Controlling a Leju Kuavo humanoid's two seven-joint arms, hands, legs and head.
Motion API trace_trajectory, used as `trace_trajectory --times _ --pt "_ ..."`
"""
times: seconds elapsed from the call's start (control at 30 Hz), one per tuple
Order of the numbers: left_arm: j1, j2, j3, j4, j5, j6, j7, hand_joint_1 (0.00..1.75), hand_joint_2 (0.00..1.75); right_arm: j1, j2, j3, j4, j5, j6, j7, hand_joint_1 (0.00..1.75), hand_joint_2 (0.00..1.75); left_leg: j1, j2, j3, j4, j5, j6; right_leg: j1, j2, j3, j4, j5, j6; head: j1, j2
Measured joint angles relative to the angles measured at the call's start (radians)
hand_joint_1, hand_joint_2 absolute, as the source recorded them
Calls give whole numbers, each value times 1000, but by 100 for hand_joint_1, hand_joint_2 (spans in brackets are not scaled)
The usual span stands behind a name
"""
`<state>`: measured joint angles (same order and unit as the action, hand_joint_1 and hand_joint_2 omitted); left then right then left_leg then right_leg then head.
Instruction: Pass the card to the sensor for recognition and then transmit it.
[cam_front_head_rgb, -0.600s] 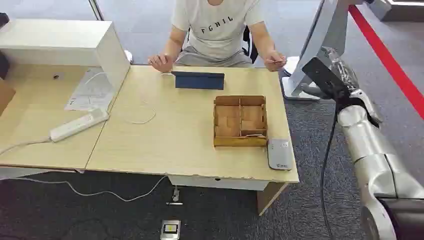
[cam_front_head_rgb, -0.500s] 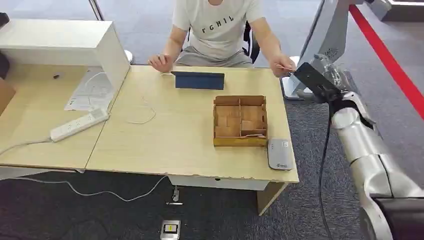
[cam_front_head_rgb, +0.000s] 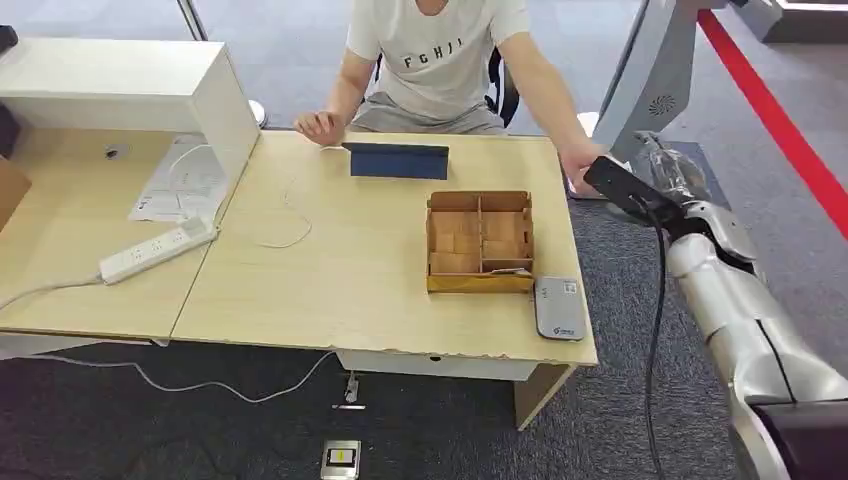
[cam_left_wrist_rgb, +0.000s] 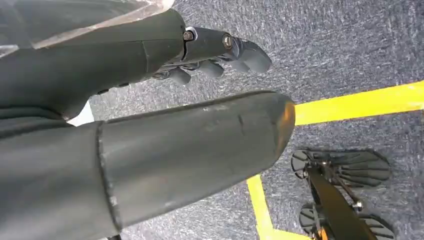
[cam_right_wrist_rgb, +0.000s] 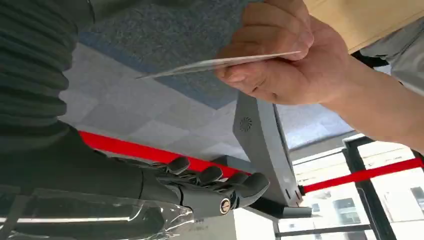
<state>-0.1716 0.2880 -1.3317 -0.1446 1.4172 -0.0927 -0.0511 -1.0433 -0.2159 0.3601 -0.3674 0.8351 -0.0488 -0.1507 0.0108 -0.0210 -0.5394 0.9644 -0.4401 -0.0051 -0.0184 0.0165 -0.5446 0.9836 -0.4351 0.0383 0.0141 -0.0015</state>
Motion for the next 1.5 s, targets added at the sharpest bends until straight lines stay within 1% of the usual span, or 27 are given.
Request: trace_trajectory --times 0.27,0.5,0.8,1.07,1.2,1.3,1.4,1.5 --pt "1 0 0 0 -3 -3 4 0 0 0 -35 14 18 0 4 -23 175 175 0 0 0 0 0 0 0 0 0 0 0 0 0 0" --pt "1 0 -5 0 -8 -8 2 0 0 3 -63 18 25 0 2 -31 175 175 0 0 0 0 0 0 0 0 -1 0 0 0 0 0" --pt "0 0 -17 0 -5 -9 -2 0 0 16 -77 22 25 -8 0 -60 175 175 0 0 -1 0 0 0 0 0 -1 0 0 0 0 0" --pt "0 -2 -18 0 6 -2 11 0 0 34 -72 25 24 -18 6 -97 175 175 0 0 -1 0 0 0 0 0 0 0 0 0 0 0" --pt "-1 -2 -18 0 9 -1 13 0 0 49 -64 26 22 -13 8 -141 175 175 0 0 -1 0 0 0 0 0 0 0 0 0 0 0" --pt "-1 -2 -18 0 6 0 7 0 0 88 -43 32 5 7 12 -162 175 175 1 0 -1 0 0 0 1 0 0 0 0 0 0 0" --pt "-4 -2 -18 0 6 1 0 0 0 134 -24 42 -8 21 19 -167 175 175 1 0 -1 0 0 0 1 0 0 0 0 0 0 0" --pt "-2 -1 -18 0 8 5 -2 0 0 163 -17 53 -12 20 23 -168 175 175 1 -1 -1 0 0 0 1 0 0 0 0 0 0 0"
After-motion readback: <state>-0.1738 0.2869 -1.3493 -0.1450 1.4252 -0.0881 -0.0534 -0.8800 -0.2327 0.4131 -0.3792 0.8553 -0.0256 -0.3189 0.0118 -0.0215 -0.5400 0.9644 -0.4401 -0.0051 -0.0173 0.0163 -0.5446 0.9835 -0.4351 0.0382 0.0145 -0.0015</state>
